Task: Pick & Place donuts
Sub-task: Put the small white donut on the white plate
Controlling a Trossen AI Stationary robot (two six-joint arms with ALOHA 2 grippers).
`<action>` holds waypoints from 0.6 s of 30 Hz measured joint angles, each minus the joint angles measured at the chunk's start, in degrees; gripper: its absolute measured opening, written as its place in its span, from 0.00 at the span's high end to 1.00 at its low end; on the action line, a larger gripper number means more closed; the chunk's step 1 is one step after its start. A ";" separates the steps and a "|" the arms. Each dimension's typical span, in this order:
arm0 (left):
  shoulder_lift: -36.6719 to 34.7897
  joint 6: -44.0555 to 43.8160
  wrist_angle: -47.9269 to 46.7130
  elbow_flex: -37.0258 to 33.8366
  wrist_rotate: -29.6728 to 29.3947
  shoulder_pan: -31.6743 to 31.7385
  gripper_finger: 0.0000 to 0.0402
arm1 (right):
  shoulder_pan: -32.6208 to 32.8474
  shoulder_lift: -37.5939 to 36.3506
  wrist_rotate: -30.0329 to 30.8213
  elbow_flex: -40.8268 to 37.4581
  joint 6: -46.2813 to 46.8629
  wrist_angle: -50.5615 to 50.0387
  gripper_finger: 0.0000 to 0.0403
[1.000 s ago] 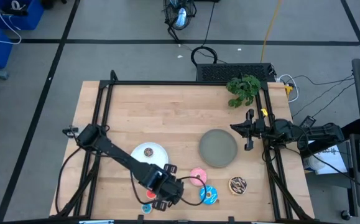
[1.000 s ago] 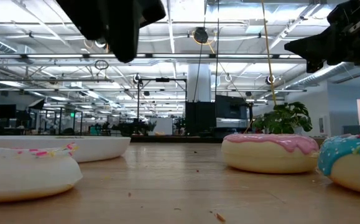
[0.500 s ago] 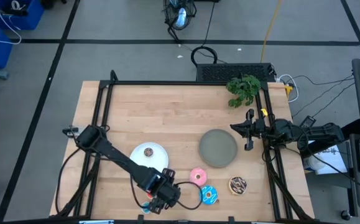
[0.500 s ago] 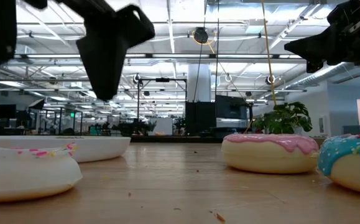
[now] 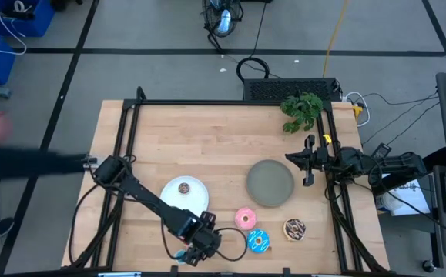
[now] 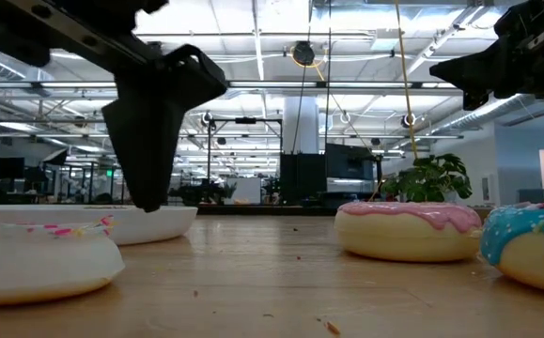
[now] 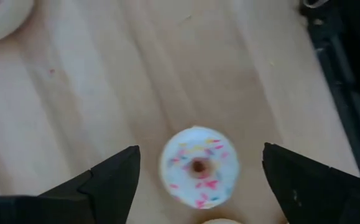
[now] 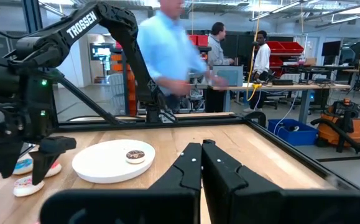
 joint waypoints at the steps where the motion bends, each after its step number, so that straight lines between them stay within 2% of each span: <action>1: 0.32 0.16 0.07 0.00 0.11 -0.11 0.16 | 0.00 0.00 0.00 0.00 0.01 0.00 1.00; 9: 4.09 0.56 0.46 0.20 -0.19 -0.15 0.16 | 0.00 0.09 -0.12 0.01 0.04 -0.03 1.00; 18: 4.56 0.29 0.27 0.22 0.43 0.00 0.16 | 0.00 0.35 -0.07 0.01 0.04 -0.04 1.00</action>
